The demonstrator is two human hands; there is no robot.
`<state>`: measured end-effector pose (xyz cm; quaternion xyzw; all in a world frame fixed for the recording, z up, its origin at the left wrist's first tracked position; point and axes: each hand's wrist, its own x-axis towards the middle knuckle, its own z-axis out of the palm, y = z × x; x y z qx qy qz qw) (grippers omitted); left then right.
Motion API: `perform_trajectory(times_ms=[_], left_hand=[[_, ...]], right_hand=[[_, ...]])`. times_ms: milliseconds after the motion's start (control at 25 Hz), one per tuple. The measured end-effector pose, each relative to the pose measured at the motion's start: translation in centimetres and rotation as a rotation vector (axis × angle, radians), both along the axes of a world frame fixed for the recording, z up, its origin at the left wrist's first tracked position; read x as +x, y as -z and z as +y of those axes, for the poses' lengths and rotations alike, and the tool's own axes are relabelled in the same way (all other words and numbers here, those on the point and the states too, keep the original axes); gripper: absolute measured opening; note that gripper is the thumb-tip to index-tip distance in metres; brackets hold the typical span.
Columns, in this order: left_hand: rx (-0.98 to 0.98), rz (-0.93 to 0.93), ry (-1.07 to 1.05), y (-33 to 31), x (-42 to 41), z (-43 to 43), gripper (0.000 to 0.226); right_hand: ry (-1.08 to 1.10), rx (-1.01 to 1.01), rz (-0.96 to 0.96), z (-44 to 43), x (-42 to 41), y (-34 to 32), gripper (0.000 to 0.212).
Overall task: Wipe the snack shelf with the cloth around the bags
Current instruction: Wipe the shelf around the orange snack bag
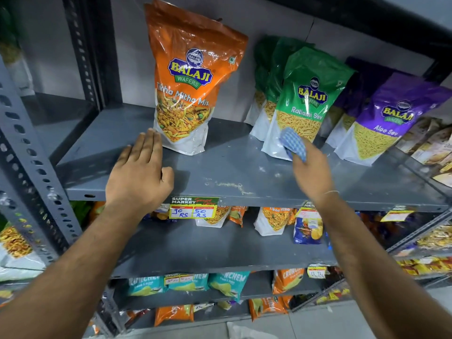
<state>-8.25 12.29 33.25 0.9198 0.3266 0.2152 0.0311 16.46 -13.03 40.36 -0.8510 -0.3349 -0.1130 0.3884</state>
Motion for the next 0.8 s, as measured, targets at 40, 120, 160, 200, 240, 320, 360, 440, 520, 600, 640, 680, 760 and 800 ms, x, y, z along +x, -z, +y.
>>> perform_trajectory(times_ms=[40,120,160,200,240,320,360,440,520,600,640,680,760,800], left_hand=[[0.001,0.003,0.003,0.0,-0.1,0.1,0.082],[-0.010,0.012,-0.002,0.1,-0.5,0.1,0.082],[-0.008,0.019,-0.011,0.1,-0.6,0.1,0.082],[-0.006,0.025,-0.019,0.2,-0.7,0.2,0.082],[-0.012,0.022,-0.015,0.1,-0.5,0.1,0.082],[-0.024,0.015,-0.003,0.0,-0.1,0.2,0.082],[-0.031,0.012,0.001,-0.1,0.2,0.1,0.082],[-0.037,0.021,0.004,-0.2,0.3,0.0,0.082],[-0.056,0.023,0.011,-0.3,0.0,0.1,0.083],[-0.084,0.023,0.028,-0.6,-0.3,0.0,0.083],[-0.096,0.025,0.032,-0.7,-0.4,-0.1,0.082],[-0.102,0.026,0.034,-0.8,-0.4,-0.2,0.082],[-0.103,0.024,0.030,-0.8,-0.4,-0.1,0.081],[-0.105,0.025,0.030,-0.8,-0.3,-0.1,0.081]], right_hand=[[0.065,-0.081,0.032,-0.8,1.0,0.7,0.035],[0.076,-0.276,0.084,-1.0,1.1,3.0,0.031],[0.064,-0.332,0.078,-0.3,0.3,4.0,0.032],[0.050,-0.340,0.060,0.6,-0.8,4.6,0.033],[0.034,-0.327,0.034,1.7,-1.8,4.5,0.035],[-0.035,-0.309,-0.017,4.4,-4.2,4.2,0.040],[-0.084,-0.316,-0.030,5.8,-5.2,4.0,0.042],[-0.167,-0.335,-0.022,8.2,-7.1,3.6,0.046],[-0.281,-0.376,-0.034,8.9,-9.0,3.6,0.052],[-0.474,-0.399,-0.031,7.0,-10.9,3.8,0.059],[-0.571,-0.406,-0.014,5.6,-11.7,4.0,0.062],[-0.636,-0.404,0.000,4.1,-12.1,3.8,0.063],[-0.555,-0.303,-0.014,2.5,-11.0,2.5,0.057],[-0.423,-0.212,-0.030,2.6,-9.5,1.7,0.051]])
